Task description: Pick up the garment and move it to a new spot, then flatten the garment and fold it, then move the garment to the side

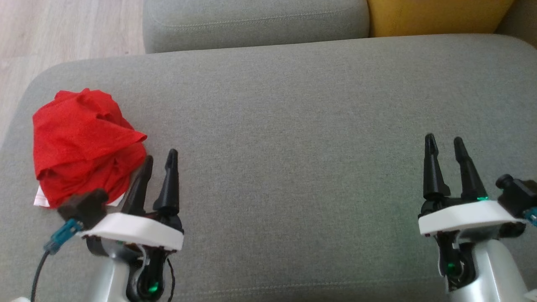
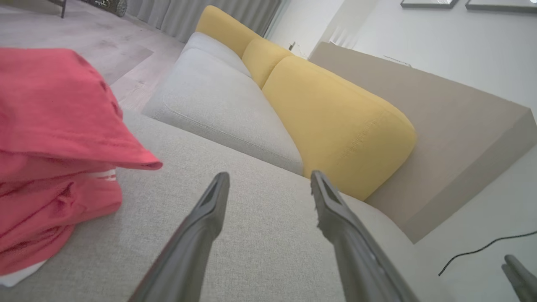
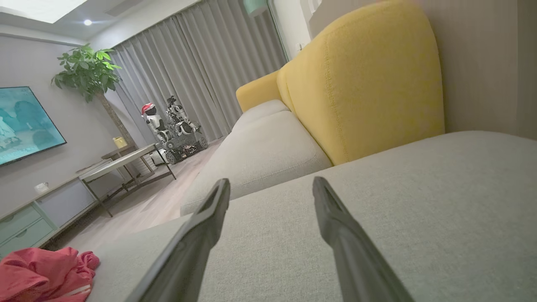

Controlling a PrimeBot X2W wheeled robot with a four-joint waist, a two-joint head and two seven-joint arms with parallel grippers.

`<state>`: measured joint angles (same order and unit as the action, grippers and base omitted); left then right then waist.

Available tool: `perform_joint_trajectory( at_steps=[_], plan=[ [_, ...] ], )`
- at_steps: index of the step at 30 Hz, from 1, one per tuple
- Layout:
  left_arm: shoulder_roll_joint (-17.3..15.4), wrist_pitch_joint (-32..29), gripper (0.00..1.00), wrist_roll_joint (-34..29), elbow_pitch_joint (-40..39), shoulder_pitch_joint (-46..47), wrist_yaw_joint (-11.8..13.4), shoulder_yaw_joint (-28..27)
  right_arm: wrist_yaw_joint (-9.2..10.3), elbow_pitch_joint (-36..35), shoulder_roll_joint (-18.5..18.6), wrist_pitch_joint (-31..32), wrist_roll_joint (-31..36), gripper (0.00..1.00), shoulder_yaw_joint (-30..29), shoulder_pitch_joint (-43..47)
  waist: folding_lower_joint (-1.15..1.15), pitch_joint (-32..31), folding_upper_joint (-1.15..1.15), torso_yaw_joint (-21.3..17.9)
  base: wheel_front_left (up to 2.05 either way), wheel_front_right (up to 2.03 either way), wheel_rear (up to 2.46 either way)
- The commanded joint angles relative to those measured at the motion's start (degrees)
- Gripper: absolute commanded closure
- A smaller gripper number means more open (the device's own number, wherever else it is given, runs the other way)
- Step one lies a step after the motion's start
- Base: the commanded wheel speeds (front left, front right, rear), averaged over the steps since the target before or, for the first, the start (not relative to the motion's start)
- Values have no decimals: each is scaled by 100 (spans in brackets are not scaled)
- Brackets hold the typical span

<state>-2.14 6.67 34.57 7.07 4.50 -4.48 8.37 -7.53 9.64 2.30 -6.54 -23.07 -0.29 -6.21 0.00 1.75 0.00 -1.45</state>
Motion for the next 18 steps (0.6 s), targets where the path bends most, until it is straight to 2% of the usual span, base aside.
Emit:
perform_joint_trajectory(
  at_steps=[1, 18],
  plan=[
    [-107, 76, 0, -187, -254, 376, 27, -83, 3, -247, 41, -84, 192, 0, 114, -339, 0, -3, 0, -1, 0, 0, 0],
    [-463, 361, 0, -1672, -178, 593, 407, 673, 3, -172, 47, -370, 1701, 0, 320, -499, 0, -15, 0, -25, 0, 0, 0]
  ],
)
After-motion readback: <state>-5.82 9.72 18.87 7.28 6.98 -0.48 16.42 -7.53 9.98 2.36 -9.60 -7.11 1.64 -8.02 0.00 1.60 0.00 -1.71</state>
